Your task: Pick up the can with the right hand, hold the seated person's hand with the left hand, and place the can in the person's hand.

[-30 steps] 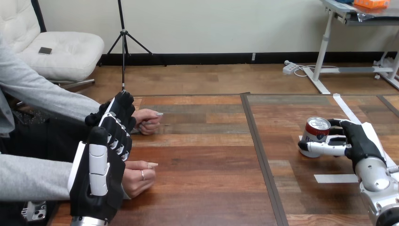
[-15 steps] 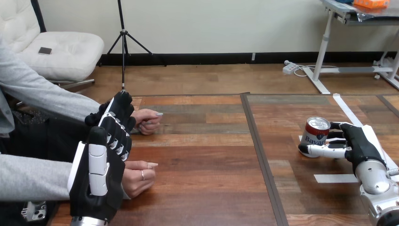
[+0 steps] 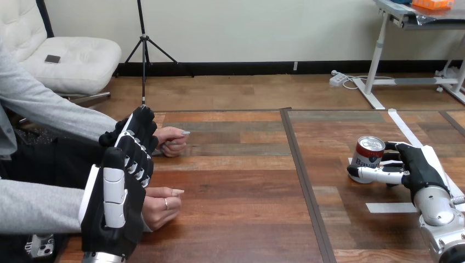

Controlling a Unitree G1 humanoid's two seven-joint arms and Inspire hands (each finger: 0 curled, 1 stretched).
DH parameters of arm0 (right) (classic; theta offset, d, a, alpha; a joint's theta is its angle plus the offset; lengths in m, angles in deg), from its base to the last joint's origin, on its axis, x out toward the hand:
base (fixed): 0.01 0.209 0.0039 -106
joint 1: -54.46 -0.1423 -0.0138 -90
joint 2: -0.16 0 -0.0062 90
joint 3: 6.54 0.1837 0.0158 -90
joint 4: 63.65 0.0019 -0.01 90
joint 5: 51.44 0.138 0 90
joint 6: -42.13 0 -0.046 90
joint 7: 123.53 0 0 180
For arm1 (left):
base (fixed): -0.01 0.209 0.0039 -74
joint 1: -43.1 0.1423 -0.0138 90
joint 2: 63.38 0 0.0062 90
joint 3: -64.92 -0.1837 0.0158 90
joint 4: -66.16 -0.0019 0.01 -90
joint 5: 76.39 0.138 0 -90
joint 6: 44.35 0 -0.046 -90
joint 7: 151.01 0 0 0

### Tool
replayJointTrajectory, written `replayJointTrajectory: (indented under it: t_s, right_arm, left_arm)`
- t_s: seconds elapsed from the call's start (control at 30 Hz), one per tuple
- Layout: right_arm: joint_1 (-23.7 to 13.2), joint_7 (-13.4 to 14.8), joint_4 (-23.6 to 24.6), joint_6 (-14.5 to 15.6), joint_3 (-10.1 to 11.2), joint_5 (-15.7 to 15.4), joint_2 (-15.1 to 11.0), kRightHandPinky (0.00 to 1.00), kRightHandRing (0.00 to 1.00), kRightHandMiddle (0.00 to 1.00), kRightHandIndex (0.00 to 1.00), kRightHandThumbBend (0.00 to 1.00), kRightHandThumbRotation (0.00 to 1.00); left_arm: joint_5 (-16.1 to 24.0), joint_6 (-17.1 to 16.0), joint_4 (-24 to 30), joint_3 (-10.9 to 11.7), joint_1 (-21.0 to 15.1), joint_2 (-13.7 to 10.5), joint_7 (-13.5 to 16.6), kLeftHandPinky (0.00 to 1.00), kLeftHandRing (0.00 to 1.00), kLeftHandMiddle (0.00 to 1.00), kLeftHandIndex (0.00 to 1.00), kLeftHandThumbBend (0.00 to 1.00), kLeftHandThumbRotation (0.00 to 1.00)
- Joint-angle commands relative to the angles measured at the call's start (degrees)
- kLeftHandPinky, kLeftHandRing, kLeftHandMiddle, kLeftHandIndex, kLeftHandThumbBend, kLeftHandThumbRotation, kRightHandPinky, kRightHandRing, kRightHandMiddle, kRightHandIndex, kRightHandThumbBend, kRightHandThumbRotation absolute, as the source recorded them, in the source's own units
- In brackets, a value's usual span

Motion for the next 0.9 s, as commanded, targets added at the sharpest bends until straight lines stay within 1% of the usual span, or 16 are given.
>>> replayJointTrajectory:
  t_s: [0.0,0.17,0.2,0.37,0.47,0.5,0.53,0.63,0.67,0.73,0.87]
  right_arm:
    - [-2.76,-0.67,0.46,-0.24,-0.04,0.36,0.99,0.61,0.81,0.82,0.82,1.00,0.22]
    - [-2.88,-0.92,0.42,-0.18,-0.07,0.31,1.02,0.59,0.80,0.83,0.83,1.00,0.22]
    - [-2.93,-0.90,0.41,-0.09,-0.13,0.23,1.02,0.55,0.79,0.82,0.84,1.00,0.23]
    - [-3.30,-1.03,0.45,0.62,-0.36,0.02,1.11,0.48,0.75,0.81,0.85,1.00,0.25]
    - [-3.57,-1.24,0.54,1.14,-0.29,0.19,1.24,0.40,0.67,0.75,0.86,1.00,0.26]
    - [-3.64,-1.27,0.56,1.28,-0.28,0.23,1.27,0.35,0.59,0.67,0.87,1.00,0.27]
    - [-3.69,-1.29,0.58,1.37,-0.27,0.25,1.30,0.33,0.55,0.65,0.87,1.00,0.27]
    - [-3.81,-1.30,0.58,1.27,-0.27,0.26,1.36,0.29,0.50,0.60,0.88,1.00,0.27]
    - [-3.88,-1.25,0.58,1.25,-0.32,0.20,1.39,0.28,0.49,0.59,0.88,1.00,0.26]
    - [-3.95,-1.18,0.59,1.26,-0.38,0.13,1.42,0.29,0.51,0.61,0.88,1.00,0.26]
    - [-4.24,-0.79,0.68,1.40,-0.87,-0.33,1.46,0.29,0.52,0.62,0.89,1.00,0.26]
  left_arm:
    - [-0.04,0.09,1.55,-0.30,-2.59,-0.20,-0.20,1.00,1.00,0.98,0.95,0.76,1.00]
    - [-0.17,-0.48,1.26,-0.24,-2.70,-0.09,-0.42,1.00,1.00,0.98,0.95,0.76,1.00]
    - [-0.16,-0.57,1.23,-0.23,-2.71,-0.06,-0.41,1.00,1.00,0.98,0.95,0.75,1.00]
    - [0.07,-0.37,1.55,-0.27,-2.49,-0.10,-0.19,1.00,1.00,0.98,0.95,0.75,1.00]
    - [0.29,-0.31,1.81,-0.30,-2.32,-0.13,-0.03,1.00,1.00,0.98,0.95,0.75,1.00]
    - [0.31,-0.35,1.84,-0.31,-2.28,-0.13,-0.02,1.00,1.00,0.98,0.95,0.76,1.00]
    - [0.33,-0.37,1.87,-0.31,-2.26,-0.12,-0.02,1.00,1.00,0.98,0.95,0.76,1.00]
    - [0.07,-0.38,1.83,-0.33,-2.26,-0.08,-0.19,1.00,1.00,0.98,0.95,0.76,1.00]
    - [0.01,-0.28,1.89,-0.35,-2.22,-0.08,-0.20,1.00,1.00,0.98,0.95,0.76,1.00]
    - [-0.03,-0.15,1.97,-0.36,-2.16,-0.10,-0.20,1.00,1.00,0.98,0.95,0.76,0.99]
    - [0.11,-0.06,2.12,-0.39,-1.97,-0.19,-0.16,1.00,1.00,0.98,0.95,0.77,0.99]
